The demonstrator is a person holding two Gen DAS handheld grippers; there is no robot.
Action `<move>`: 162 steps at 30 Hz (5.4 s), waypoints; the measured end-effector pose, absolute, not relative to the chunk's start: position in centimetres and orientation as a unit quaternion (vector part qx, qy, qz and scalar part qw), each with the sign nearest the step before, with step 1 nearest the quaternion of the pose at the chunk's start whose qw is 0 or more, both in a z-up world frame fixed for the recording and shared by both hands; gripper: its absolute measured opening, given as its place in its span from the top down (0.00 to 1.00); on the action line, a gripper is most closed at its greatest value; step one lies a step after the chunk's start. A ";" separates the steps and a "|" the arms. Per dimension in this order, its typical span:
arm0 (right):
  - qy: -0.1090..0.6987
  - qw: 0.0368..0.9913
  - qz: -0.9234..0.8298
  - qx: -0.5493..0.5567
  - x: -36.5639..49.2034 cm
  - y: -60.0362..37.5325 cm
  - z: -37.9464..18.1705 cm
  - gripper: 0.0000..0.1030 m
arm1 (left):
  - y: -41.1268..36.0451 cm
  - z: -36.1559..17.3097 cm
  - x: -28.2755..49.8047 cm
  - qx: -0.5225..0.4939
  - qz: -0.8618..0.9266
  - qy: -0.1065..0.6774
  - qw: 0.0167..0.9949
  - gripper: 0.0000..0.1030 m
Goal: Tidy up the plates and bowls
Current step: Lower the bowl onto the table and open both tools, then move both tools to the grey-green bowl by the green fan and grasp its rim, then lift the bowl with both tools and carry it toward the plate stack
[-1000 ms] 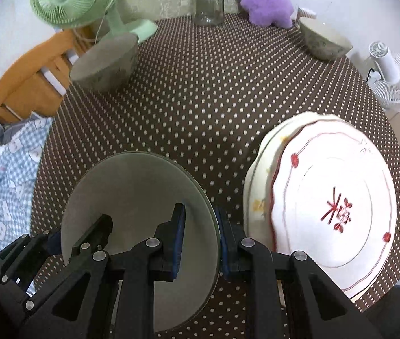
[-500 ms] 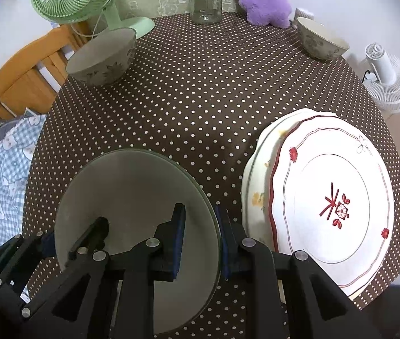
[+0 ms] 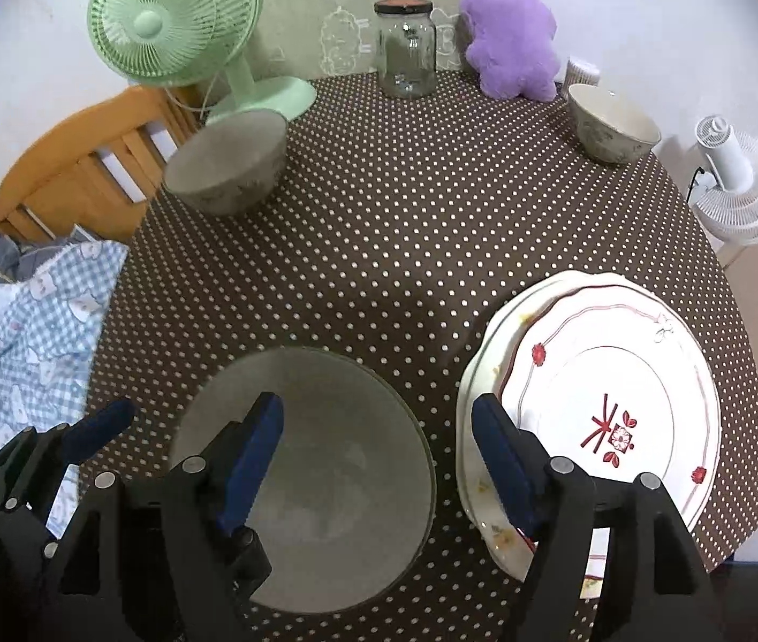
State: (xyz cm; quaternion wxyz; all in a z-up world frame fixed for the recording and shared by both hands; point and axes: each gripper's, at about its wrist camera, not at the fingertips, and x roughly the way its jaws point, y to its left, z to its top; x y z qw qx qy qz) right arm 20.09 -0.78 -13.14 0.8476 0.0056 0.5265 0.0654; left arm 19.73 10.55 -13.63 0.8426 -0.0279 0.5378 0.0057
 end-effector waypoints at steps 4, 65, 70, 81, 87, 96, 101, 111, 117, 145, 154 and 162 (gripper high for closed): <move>0.520 0.851 0.070 0.011 19.8 -1.0 -11.3 0.26 | 10.7 -11.9 19.5 -0.025 0.004 0.527 0.849 0.19; 0.488 0.868 0.092 0.007 42.6 8.9 -15.7 0.54 | 20.0 -15.9 38.6 -0.036 0.102 0.479 0.871 0.56; 0.493 0.865 0.092 -0.004 43.3 9.6 -16.9 0.67 | 20.3 -17.0 39.2 -0.031 0.105 0.487 0.867 0.67; 0.489 0.866 0.103 -0.028 44.1 10.7 -17.7 0.79 | 20.4 -17.7 39.9 -0.015 0.098 0.483 0.870 0.81; 0.495 0.863 0.100 -0.019 44.2 10.5 -17.7 0.79 | 20.5 -17.6 40.0 -0.018 0.098 0.491 0.866 0.81; 0.503 0.859 0.091 -0.009 43.2 9.7 -16.9 0.79 | 19.7 -16.9 39.4 -0.019 0.091 0.498 0.862 0.81; 0.503 0.860 0.087 -0.008 42.4 9.2 -16.1 0.79 | 19.2 -16.1 38.8 -0.018 0.087 0.498 0.863 0.81; 0.497 0.863 0.086 -0.008 40.8 8.6 -14.2 0.79 | 18.6 -14.2 37.4 -0.024 0.087 0.490 0.867 0.81; 0.490 0.867 0.087 -0.004 39.5 8.4 -12.5 0.79 | 18.4 -12.6 36.3 -0.027 0.088 0.482 0.871 0.81; 0.447 0.890 0.089 0.006 31.4 5.5 -4.5 0.79 | 15.7 -5.4 28.7 -0.027 0.088 0.440 0.893 0.81; 0.440 0.895 0.078 0.008 27.4 3.1 -3.5 0.79 | 13.5 -4.8 25.3 -0.018 0.073 0.437 0.896 0.81; 0.445 0.893 0.061 0.010 24.1 0.6 -3.8 0.79 | 11.4 -5.3 22.7 -0.015 0.055 0.443 0.895 0.81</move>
